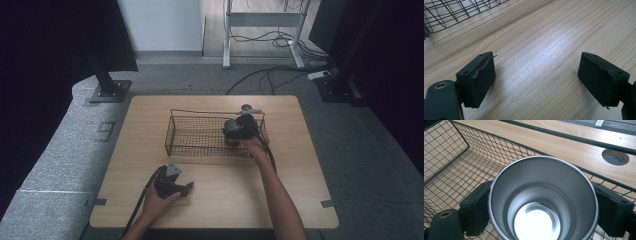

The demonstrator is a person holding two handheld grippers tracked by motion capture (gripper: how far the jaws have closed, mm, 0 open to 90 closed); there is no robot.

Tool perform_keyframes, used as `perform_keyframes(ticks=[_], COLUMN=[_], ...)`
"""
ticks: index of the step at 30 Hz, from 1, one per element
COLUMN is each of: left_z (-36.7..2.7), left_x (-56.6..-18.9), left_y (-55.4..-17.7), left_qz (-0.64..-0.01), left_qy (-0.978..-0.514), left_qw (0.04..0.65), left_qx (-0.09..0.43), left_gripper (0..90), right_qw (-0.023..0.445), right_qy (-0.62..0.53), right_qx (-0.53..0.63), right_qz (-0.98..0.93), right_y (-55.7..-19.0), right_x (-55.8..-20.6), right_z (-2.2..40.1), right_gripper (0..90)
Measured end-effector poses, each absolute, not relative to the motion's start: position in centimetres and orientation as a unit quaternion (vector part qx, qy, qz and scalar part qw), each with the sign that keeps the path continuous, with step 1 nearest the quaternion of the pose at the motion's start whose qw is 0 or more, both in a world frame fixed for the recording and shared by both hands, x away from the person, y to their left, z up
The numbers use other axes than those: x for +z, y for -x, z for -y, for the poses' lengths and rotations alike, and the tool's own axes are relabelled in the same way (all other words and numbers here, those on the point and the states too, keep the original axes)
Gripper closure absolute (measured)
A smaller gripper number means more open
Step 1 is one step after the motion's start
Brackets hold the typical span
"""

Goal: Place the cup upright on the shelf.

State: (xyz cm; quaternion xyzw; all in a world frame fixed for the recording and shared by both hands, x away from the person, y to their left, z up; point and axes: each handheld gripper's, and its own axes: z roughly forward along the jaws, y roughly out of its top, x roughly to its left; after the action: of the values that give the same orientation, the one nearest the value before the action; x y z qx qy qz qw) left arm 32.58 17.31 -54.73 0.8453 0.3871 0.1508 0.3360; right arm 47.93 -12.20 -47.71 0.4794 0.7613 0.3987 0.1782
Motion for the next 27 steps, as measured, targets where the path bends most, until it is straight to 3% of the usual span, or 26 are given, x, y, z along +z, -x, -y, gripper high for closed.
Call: perform_keyframes(ticks=[12, 27], left_z=[-17.31, -17.31], left_x=[-54.73, -54.73], left_y=[-32.59, -32.59], left_qz=[-0.387, -0.387], left_qy=[-0.845, -0.845], left_qw=[0.336, 0.336], left_qx=[0.151, 0.151], left_gripper=[14.3, 14.3], right_qw=[0.19, 0.163], right_qy=[-0.48, -0.485], right_qx=[0.364, 0.342], right_qz=[-0.775, -0.789], right_y=[-48.01, -48.1], right_x=[-47.95, -48.51], right_z=[11.75, 11.8], right_gripper=[13.1, 12.8])
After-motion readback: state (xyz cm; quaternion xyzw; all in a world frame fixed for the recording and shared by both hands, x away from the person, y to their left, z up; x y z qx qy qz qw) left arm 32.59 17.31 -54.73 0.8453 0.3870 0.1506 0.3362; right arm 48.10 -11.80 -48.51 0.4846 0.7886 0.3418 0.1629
